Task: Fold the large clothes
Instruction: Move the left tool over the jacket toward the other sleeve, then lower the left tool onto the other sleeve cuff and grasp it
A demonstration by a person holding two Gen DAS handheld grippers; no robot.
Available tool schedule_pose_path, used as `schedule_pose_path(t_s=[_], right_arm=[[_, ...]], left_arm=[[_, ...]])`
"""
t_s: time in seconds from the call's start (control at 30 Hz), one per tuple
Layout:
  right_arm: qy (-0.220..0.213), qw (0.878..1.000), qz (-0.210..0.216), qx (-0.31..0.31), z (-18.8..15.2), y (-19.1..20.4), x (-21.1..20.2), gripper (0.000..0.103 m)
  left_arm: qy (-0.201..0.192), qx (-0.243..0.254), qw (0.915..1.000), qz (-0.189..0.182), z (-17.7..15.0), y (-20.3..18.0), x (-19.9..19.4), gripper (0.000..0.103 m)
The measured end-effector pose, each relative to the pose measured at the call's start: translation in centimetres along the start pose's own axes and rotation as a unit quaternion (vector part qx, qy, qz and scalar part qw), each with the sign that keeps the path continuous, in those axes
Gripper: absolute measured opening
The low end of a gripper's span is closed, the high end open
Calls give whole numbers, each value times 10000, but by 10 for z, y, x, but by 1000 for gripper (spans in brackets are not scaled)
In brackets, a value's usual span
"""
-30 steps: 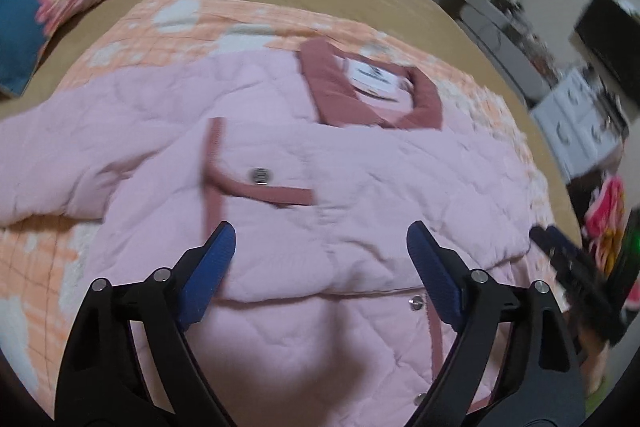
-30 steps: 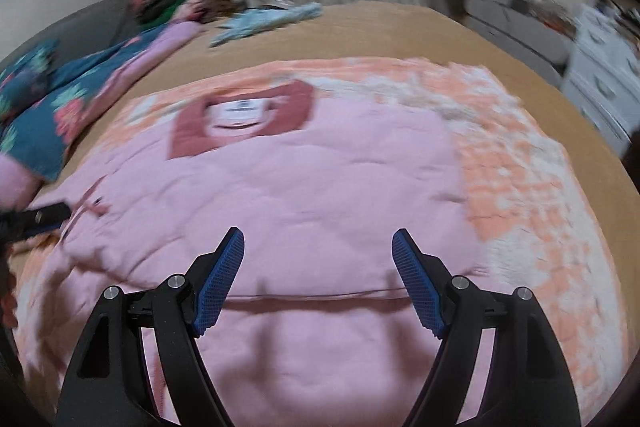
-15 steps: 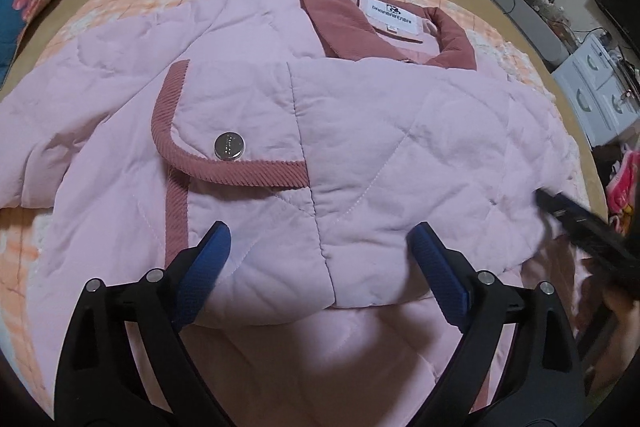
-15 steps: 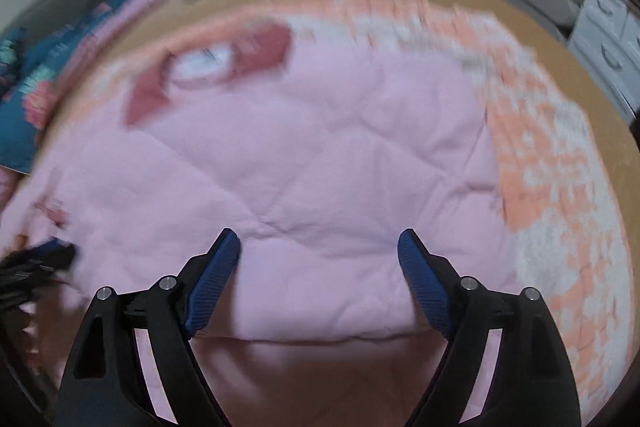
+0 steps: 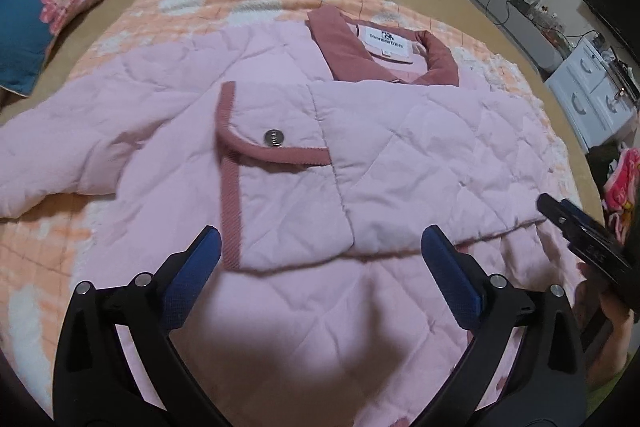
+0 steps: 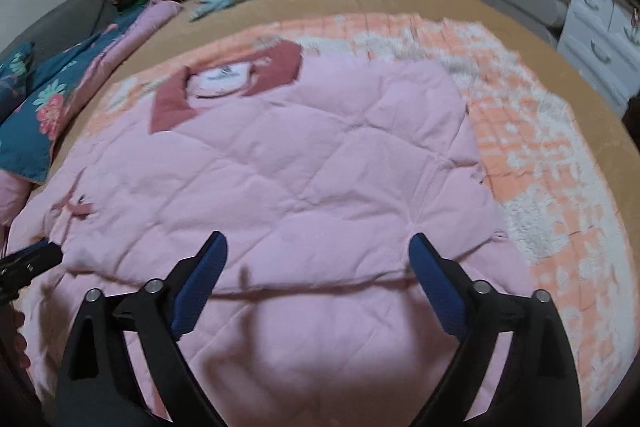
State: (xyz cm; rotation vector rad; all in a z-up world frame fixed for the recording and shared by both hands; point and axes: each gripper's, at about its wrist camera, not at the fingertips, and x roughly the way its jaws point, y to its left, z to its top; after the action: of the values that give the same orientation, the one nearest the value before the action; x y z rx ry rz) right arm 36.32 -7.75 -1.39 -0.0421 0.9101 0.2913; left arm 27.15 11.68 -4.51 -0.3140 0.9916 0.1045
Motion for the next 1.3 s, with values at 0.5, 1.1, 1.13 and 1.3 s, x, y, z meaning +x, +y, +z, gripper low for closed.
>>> schedule_pose_path(t_s=[0.5, 1.1, 1.13, 1.3], right_arm=[[-631, 9975, 95, -310, -18, 55, -73, 99], [-741, 9916, 542, -908, -16, 157, -90, 99], [-766, 9910, 563, -940, -15, 164, -90, 99], [-768, 9888, 698, -1073, -11, 190, -88, 99]], left_arm=[[-433, -217, 9988, 84, -20, 34, -61, 94], [-728, -985, 9909, 562, -37, 129, -95, 94], [-751, -1027, 9901, 593, -37, 134, -96, 94], [-843, -1350, 9843, 764, -39, 164, -102, 94]])
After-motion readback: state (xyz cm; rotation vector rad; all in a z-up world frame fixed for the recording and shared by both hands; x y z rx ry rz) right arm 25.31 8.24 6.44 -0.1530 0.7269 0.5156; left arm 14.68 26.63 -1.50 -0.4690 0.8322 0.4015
